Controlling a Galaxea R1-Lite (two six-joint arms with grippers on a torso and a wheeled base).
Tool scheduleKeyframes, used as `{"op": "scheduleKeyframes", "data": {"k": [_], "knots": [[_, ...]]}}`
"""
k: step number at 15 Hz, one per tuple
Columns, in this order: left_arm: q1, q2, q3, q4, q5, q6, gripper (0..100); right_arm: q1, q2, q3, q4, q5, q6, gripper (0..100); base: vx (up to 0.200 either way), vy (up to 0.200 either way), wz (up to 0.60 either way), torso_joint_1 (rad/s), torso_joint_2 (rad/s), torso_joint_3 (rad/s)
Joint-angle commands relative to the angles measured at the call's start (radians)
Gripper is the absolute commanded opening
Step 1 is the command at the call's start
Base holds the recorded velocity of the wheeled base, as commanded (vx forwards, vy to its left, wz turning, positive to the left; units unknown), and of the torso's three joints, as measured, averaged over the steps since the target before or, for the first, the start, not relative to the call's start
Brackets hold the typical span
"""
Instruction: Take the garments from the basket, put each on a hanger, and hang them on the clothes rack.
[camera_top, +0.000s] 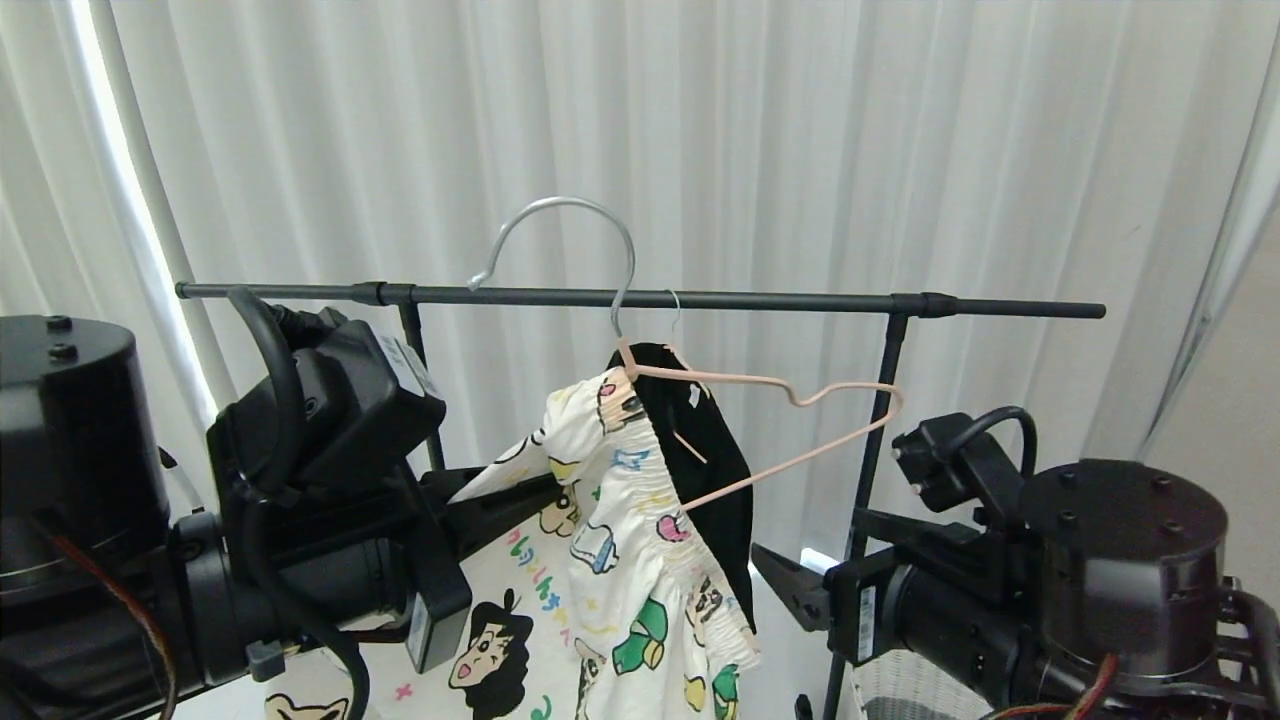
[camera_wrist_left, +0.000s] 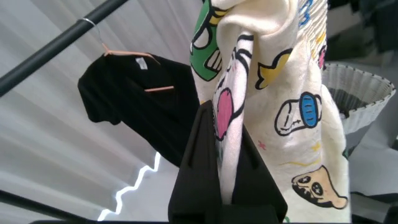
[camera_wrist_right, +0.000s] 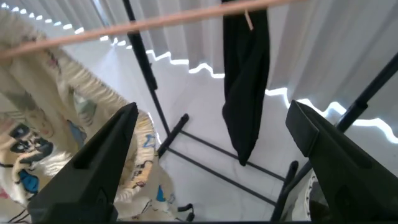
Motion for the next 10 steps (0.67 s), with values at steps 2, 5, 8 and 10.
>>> {"op": "scheduleKeyframes", "data": {"k": [2,5,8,10], "knots": [[-0.010,-0.011,-0.011,0.000,-0.018,0.001,0,0.082,0.055,-0.005,-0.001,-0.001,0.002,100,0.000,0.000,0.00,0.000,0.00,0.000],[-0.010,-0.014,-0.012,-0.003,-0.018,0.006,0,0.146,0.067,0.001,0.038,-0.004,0.002,100,0.000,0.000,0.00,0.000,0.00,0.000],[-0.010,-0.015,-0.022,-0.028,-0.020,0.006,0,0.168,0.069,0.001,0.087,-0.002,0.002,100,0.000,0.000,0.00,0.000,0.00,0.000],[-0.010,-0.017,-0.023,-0.031,-0.020,0.007,0,0.162,0.074,0.007,0.102,-0.004,0.004,100,0.000,0.000,0.00,0.000,0.00,0.000]]}}
